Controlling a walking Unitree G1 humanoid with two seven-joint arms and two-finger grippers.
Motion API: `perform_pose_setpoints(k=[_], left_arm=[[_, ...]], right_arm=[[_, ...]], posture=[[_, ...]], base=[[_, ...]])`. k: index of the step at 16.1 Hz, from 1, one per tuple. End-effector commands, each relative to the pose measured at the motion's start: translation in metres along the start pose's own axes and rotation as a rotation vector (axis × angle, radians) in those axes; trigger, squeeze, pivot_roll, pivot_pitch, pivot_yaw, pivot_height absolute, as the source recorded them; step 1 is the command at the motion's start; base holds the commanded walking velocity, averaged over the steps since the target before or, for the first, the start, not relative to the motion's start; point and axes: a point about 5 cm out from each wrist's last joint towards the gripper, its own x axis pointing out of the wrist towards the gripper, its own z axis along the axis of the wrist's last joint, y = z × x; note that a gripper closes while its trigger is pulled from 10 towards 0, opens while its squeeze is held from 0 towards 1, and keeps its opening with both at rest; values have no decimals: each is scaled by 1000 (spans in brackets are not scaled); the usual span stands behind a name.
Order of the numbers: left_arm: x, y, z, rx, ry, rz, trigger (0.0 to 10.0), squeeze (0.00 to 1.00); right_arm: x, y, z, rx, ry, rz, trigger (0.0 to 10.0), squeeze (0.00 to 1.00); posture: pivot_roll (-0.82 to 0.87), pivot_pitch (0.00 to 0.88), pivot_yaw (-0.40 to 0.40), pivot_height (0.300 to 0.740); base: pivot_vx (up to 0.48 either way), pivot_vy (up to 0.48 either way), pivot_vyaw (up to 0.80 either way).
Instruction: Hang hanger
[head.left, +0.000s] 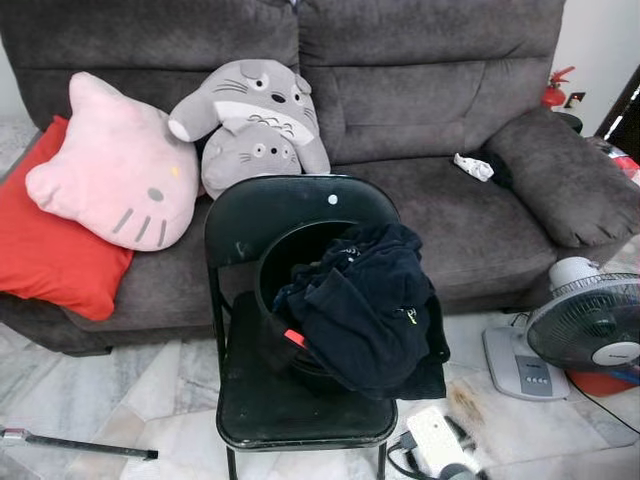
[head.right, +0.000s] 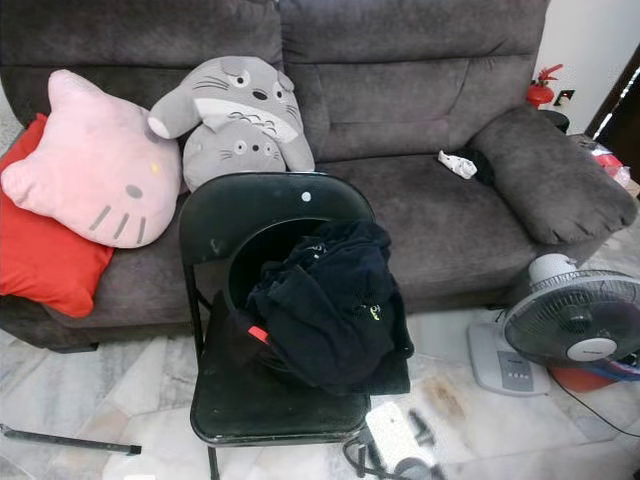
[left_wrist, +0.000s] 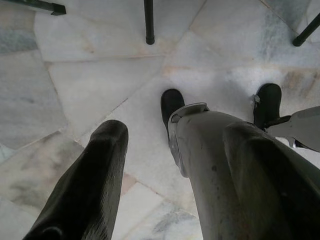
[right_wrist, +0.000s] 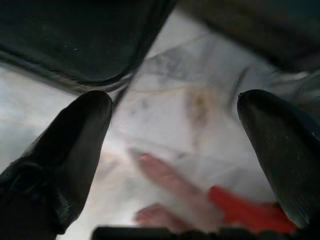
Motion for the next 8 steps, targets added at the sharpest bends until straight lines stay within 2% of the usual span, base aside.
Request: perform_pose_setpoints(k=[1, 2, 3, 5, 8], left_arm=[[-2, 0, -10, 1, 37, -9, 10000, 0], [-2, -1, -10, 3, 37, -14, 10000, 0], [-2, -1, -10, 4, 38, -15, 10000, 0], [-2, -2, -10, 3, 38, -21, 10000, 0], [-2, -2, -11, 2, 43, -26, 10000, 0]], right_arm=[[-2, -3, 2, -80, -48, -10, 10000, 0], [-5, 0, 6, -238, -129, 18, 10000, 0], [-6, 1, 7, -274, -147, 24, 10000, 0], [-10, 2, 13, -456, -224, 38, 10000, 0], [-17, -3, 18, -520, -285, 12, 10000, 0]], posture=[[-58, 140, -45, 740], [-61, 137, -46, 740], [-61, 137, -46, 740], [-58, 130, -50, 740], [-61, 122, -50, 740]], base=[[0, 0, 0], [0, 0, 0], [0, 0, 0], [0, 0, 0], [0, 0, 0]])
